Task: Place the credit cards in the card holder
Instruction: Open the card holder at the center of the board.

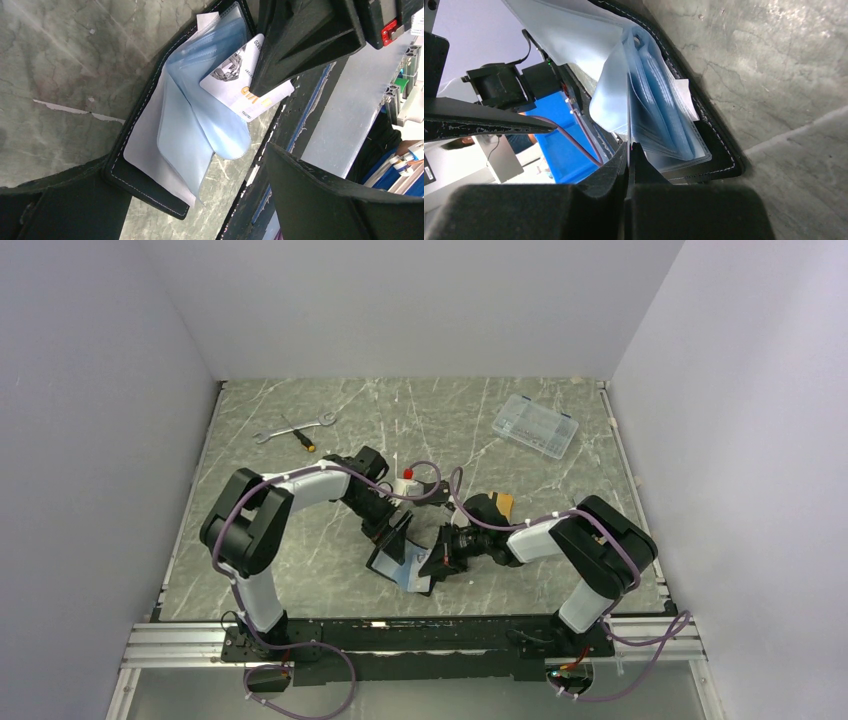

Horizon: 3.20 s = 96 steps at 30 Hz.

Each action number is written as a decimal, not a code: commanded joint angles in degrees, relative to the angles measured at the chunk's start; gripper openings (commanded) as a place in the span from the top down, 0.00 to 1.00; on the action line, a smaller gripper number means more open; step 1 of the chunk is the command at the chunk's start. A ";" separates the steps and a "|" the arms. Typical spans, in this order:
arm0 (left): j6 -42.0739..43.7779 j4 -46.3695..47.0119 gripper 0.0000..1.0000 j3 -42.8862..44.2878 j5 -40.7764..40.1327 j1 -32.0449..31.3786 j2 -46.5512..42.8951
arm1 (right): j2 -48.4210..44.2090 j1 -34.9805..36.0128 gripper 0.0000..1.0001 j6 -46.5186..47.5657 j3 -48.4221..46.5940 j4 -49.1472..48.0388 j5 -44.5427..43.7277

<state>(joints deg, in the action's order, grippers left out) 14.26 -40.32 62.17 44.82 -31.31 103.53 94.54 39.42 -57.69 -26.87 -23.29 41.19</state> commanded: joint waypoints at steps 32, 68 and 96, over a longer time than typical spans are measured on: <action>11.45 3.45 0.01 -2.39 -22.23 -15.35 -7.19 | -0.24 -0.49 1.00 0.59 1.03 -3.20 -0.24; 9.73 0.71 0.54 -1.13 -24.85 -15.50 -0.67 | -10.22 0.12 1.00 1.72 4.11 -0.33 2.00; 12.19 -10.13 0.01 4.70 -10.10 -1.26 -11.78 | 3.71 4.03 1.00 2.89 -10.49 3.01 1.08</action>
<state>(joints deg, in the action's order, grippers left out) 26.06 -49.06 65.93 32.36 -33.36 93.36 97.43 43.18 -55.90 -35.70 -21.21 42.54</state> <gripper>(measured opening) 0.991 0.009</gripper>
